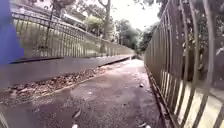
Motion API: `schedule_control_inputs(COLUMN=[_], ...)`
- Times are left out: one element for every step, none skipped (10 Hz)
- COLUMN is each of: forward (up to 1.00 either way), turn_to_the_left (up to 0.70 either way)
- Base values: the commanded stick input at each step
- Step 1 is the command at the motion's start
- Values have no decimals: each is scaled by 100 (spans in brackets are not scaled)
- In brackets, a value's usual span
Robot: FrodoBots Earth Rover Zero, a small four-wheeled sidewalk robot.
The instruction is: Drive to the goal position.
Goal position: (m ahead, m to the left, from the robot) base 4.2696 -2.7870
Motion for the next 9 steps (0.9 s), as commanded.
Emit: schedule_control_inputs(forward=[100, 100, 100, 100, 100, 100, 100, 0, 0], turn_to_the_left=[6, -27, -29, -32, -34, -37, -39, -100, -100])
